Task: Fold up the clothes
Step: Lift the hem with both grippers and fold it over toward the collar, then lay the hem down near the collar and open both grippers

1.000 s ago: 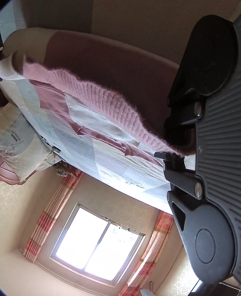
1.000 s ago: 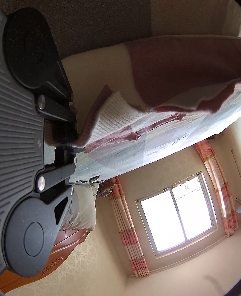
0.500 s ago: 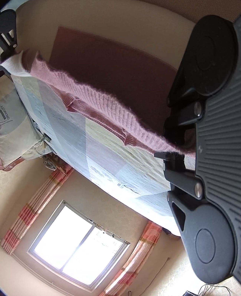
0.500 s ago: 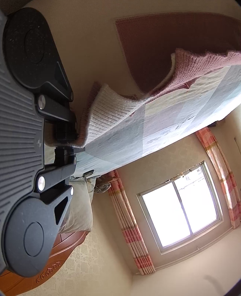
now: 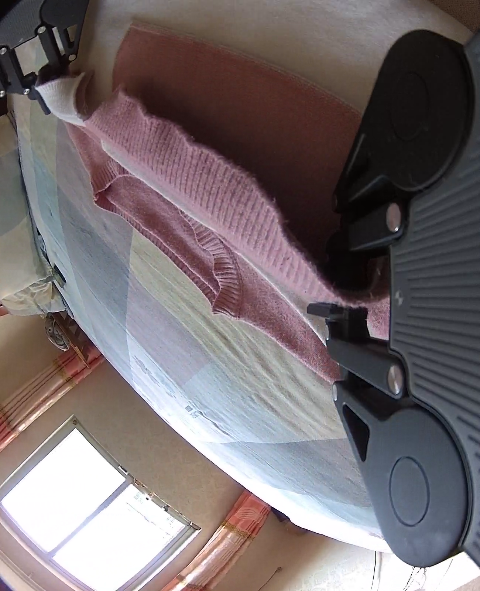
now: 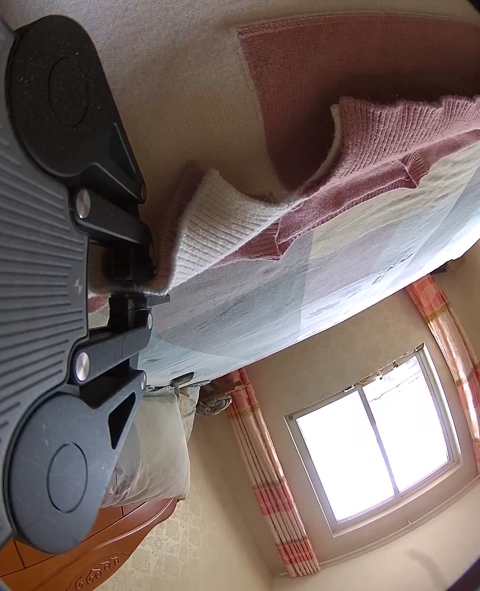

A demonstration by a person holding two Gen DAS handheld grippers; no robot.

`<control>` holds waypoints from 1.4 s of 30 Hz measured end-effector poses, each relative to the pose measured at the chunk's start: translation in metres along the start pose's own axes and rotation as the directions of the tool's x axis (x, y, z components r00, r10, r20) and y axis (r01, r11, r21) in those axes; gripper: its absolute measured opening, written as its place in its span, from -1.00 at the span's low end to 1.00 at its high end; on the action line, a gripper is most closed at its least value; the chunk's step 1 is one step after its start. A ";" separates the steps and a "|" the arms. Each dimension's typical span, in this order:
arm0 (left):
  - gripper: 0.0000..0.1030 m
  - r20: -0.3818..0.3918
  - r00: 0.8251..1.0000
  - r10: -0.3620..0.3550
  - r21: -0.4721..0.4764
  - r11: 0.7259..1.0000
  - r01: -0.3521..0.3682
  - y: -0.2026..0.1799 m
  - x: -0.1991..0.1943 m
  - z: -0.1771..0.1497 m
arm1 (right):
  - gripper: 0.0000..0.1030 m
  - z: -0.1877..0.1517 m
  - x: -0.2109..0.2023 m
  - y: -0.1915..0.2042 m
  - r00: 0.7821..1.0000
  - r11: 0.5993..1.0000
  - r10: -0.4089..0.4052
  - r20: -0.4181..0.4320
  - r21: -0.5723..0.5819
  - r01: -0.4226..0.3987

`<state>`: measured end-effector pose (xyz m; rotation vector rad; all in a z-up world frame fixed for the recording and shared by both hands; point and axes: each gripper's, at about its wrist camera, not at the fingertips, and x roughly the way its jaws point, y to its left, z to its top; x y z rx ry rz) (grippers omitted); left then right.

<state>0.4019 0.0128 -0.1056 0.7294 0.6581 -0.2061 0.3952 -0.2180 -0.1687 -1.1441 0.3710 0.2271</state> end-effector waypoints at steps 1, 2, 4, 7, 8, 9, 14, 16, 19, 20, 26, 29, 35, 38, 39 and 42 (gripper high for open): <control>-0.79 -0.008 1.000 -0.007 -0.002 1.000 0.007 0.000 0.003 0.000 | -0.85 0.000 0.003 0.002 1.000 1.000 0.010 -0.006 0.002 -0.010; -0.79 -0.010 1.000 -0.007 0.001 1.000 0.007 0.000 0.003 -0.001 | -0.85 -0.001 0.007 0.004 1.000 1.000 0.021 -0.013 0.003 -0.021; -0.67 -0.018 1.000 -0.001 -0.003 1.000 0.001 0.004 -0.001 0.000 | -0.84 -0.004 0.004 0.001 0.999 0.999 0.036 -0.019 0.025 -0.036; -0.24 -0.024 1.000 -0.004 -0.039 0.999 0.003 0.015 -0.016 -0.001 | -0.66 -0.012 -0.012 -0.012 0.999 0.995 0.052 -0.015 0.081 -0.051; -0.11 -0.018 1.000 -0.016 -0.059 0.998 0.015 0.021 -0.025 -0.003 | -0.57 -0.014 -0.017 -0.016 0.998 0.993 0.057 -0.013 0.100 -0.055; -0.08 -0.013 0.999 -0.031 -0.083 0.996 0.030 0.027 -0.035 -0.006 | -0.39 -0.017 -0.023 -0.021 0.998 0.991 0.062 -0.012 0.119 -0.060; 0.13 -0.006 0.994 -0.107 -0.235 0.967 0.103 0.054 -0.077 -0.028 | -0.27 -0.030 -0.050 -0.043 0.996 0.974 0.088 -0.003 0.211 -0.086; 0.17 0.026 0.985 -0.168 -0.264 0.950 0.169 0.051 -0.095 -0.035 | -0.27 -0.038 -0.064 -0.045 0.990 0.959 0.143 0.013 0.247 -0.142; 0.31 0.066 0.955 -0.290 -0.255 0.920 0.297 0.039 -0.107 -0.036 | -0.27 -0.042 -0.078 -0.046 0.966 0.921 0.252 0.067 0.292 -0.260; 0.31 0.068 0.940 -0.333 -0.247 0.908 0.340 0.033 -0.105 -0.033 | -0.27 -0.039 -0.079 -0.043 0.960 0.914 0.270 0.073 0.293 -0.279; 0.30 0.058 0.942 -0.332 -0.254 0.907 0.335 0.027 -0.052 -0.006 | -0.27 -0.020 -0.054 -0.032 0.936 0.878 0.346 0.060 0.331 -0.346; 0.30 0.075 0.944 -0.322 -0.275 0.903 0.330 0.028 -0.052 -0.007 | -0.27 -0.018 -0.031 -0.040 0.932 0.839 0.358 0.061 0.415 -0.350; 0.28 0.108 0.948 -0.300 -0.317 0.893 0.319 0.031 -0.052 -0.010 | -0.27 -0.025 -0.027 -0.054 0.944 0.776 0.321 0.076 0.550 -0.308; 0.39 0.123 0.950 -0.288 -0.338 0.888 0.314 0.032 -0.052 -0.011 | -0.26 -0.029 -0.046 -0.051 0.927 0.757 0.355 0.121 0.545 -0.360; 0.39 0.129 0.950 -0.285 -0.345 0.885 0.312 0.033 -0.051 -0.011 | -0.25 -0.030 -0.051 -0.049 0.919 0.749 0.371 0.133 0.542 -0.381; 0.39 0.102 0.940 -0.327 -0.325 0.882 0.342 0.016 -0.056 -0.024 | -0.25 -0.042 -0.067 -0.040 0.913 0.732 0.394 0.111 0.563 -0.384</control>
